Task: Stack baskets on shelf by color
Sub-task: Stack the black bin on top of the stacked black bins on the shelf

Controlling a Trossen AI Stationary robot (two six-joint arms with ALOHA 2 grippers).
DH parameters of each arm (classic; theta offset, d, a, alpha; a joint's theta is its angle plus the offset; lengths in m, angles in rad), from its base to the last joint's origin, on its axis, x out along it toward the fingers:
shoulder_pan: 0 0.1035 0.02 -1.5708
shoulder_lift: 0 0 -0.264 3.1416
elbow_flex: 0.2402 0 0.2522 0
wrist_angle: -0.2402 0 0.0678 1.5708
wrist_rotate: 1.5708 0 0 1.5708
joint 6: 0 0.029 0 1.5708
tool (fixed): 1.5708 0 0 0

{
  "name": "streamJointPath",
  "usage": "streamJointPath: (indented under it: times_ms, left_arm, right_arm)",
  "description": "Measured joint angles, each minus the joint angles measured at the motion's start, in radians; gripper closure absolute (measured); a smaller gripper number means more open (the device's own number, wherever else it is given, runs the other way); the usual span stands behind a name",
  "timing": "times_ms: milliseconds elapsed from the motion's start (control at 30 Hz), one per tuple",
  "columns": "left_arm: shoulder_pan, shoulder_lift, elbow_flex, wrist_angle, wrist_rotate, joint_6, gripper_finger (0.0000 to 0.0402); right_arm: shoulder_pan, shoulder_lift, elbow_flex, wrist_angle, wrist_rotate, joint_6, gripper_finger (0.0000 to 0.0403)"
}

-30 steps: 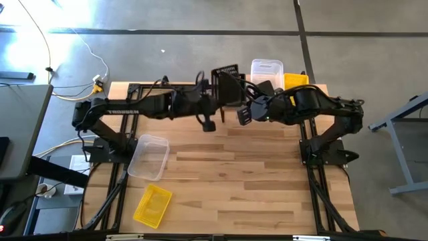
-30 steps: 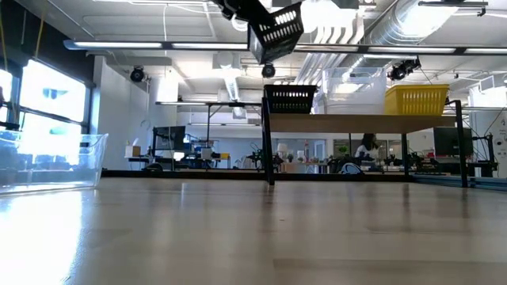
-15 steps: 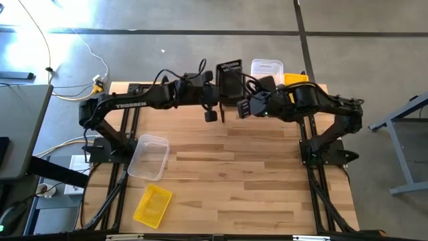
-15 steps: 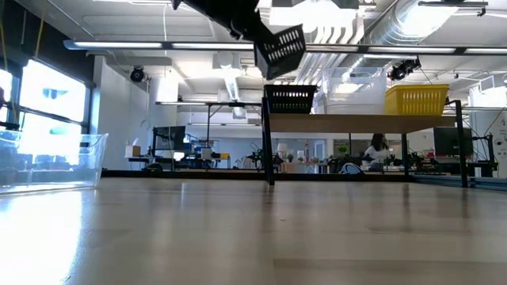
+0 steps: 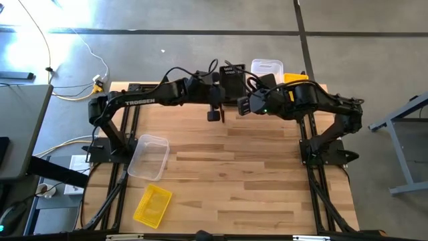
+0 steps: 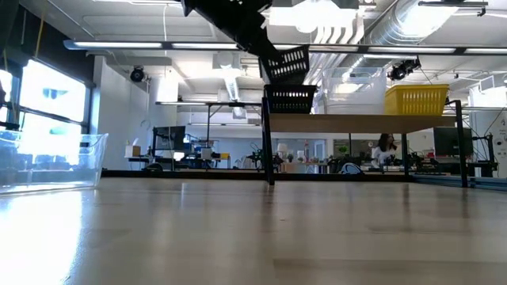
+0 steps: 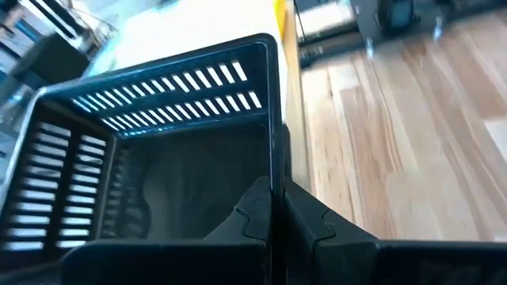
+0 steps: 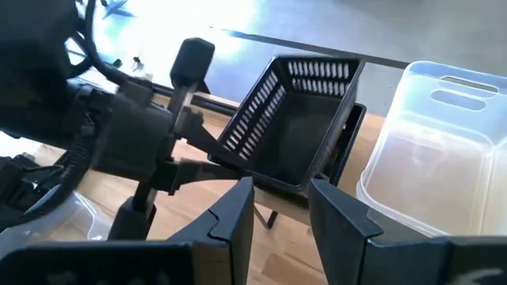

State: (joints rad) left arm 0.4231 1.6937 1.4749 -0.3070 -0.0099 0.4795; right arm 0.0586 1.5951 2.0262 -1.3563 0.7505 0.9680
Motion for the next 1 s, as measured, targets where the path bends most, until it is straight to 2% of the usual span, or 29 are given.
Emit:
streamJointPath:
  times_ms: [233,400,1000]
  left_arm:
    - [0.004,0.0,0.0,-0.029,0.0,0.014,0.0401]
    - [0.01,0.012,0.001,-0.013,0.04,0.014,0.0401]
    - [0.013,0.037,0.0,0.001,0.017,0.022,0.0394]
  right_arm:
    - [0.0,0.0,0.0,0.0,0.0,0.003,0.0295]
    - [0.0,0.0,0.0,0.002,0.001,0.003,0.0295]
    - [0.0,0.001,0.0,0.007,0.002,0.002,0.0295]
